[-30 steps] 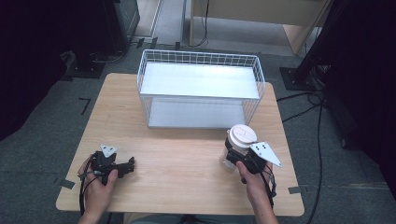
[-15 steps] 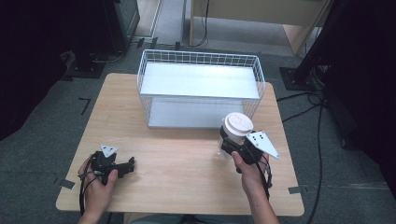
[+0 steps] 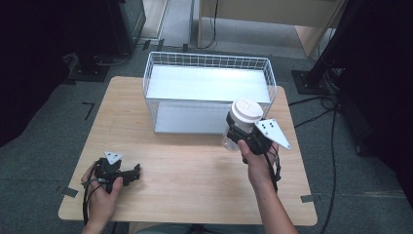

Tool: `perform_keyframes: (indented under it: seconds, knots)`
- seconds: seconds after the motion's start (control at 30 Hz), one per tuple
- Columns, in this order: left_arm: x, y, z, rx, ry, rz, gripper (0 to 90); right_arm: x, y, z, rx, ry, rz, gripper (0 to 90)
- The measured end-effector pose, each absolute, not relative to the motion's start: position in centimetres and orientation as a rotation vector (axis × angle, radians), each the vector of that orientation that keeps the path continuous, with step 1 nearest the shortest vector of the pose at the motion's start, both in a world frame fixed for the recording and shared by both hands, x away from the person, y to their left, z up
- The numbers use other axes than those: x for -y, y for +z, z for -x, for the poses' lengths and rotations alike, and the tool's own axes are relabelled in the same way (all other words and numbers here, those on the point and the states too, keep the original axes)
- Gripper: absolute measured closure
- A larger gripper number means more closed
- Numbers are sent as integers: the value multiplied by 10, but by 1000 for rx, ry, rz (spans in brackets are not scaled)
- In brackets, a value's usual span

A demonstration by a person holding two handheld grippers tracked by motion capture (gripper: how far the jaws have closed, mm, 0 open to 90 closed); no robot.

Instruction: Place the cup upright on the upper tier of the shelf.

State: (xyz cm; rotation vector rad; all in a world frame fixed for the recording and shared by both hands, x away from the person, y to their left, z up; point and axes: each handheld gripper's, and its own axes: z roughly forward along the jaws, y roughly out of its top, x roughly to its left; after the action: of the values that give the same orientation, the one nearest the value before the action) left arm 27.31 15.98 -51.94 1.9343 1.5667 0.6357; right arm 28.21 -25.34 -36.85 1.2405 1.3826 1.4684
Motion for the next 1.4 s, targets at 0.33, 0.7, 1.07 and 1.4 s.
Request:
perform_keyframes:
  seconds: [0.33,0.7,1.07,1.4]
  knots:
    - [-160,-519,-273,-1567,636,-1932,0,253,-335,-299,-1331,1486,-1206,154]
    - [-160,-519,-273,-1567,636,-1932,0,236,-309,-326,-1324,1473,-1181,154]
    - [-160,-519,-273,-1567,636,-1932,0,223,-293,-356,-1299,1490,-1212,143]
    - [-160,-519,-273,-1568,634,-1933,0,214,-276,-370,-1291,1491,-1173,142]
